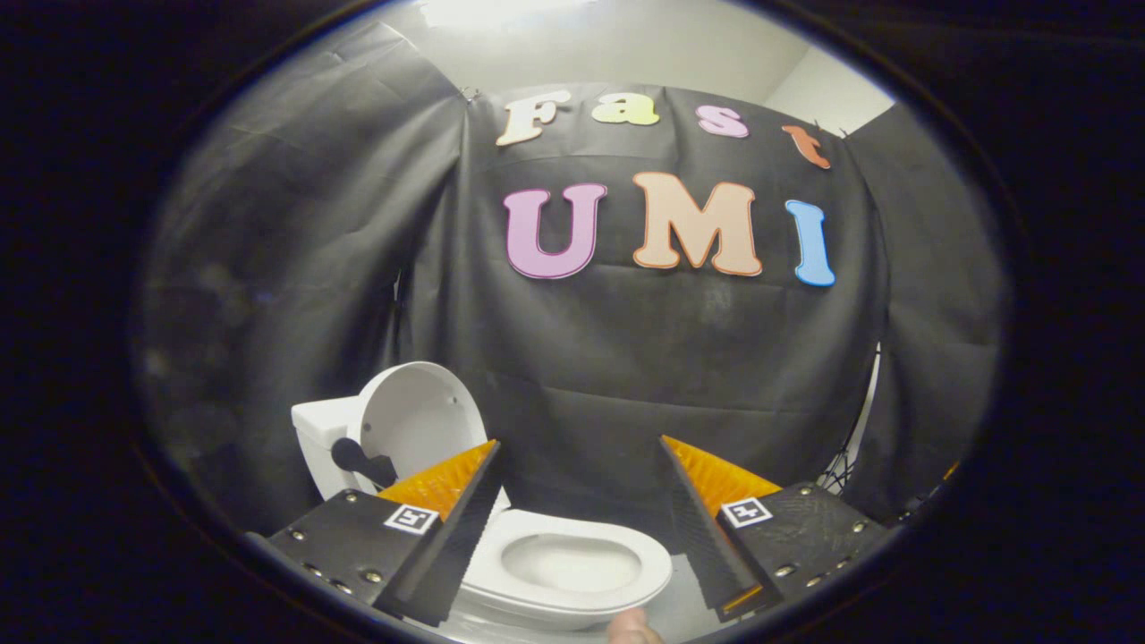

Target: Open the toilet lid.

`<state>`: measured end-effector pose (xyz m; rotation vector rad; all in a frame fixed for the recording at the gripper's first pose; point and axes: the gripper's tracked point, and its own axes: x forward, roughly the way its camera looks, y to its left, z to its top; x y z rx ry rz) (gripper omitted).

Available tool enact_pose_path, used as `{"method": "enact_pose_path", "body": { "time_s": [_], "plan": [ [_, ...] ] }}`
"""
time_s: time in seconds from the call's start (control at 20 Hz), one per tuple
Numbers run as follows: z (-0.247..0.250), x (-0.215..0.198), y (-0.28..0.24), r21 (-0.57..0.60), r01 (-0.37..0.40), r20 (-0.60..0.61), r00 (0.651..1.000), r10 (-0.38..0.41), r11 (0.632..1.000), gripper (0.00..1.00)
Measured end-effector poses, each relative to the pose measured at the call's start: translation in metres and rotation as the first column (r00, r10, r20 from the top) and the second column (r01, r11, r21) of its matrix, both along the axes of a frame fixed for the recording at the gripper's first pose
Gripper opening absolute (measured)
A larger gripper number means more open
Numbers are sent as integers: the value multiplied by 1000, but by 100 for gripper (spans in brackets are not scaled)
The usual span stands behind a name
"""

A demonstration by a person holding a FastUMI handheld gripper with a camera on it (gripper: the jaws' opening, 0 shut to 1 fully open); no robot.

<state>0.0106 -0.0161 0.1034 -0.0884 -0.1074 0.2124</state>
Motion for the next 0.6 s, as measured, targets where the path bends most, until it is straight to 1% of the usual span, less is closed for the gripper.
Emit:
{"method": "enact_pose_path", "body": {
  "time_s": [0.15, 0.35, 0.6],
  "plan": [
    [-7, -3, -19, 18, 7, -29, 1000, -6, 1000, 97],
    [7, -9, -53, 90, 45, -9, 999, -44, 995, 97],
    [15, -17, -84, 56, 85, 21, 996, -86, 995, 97]
  ]
}}
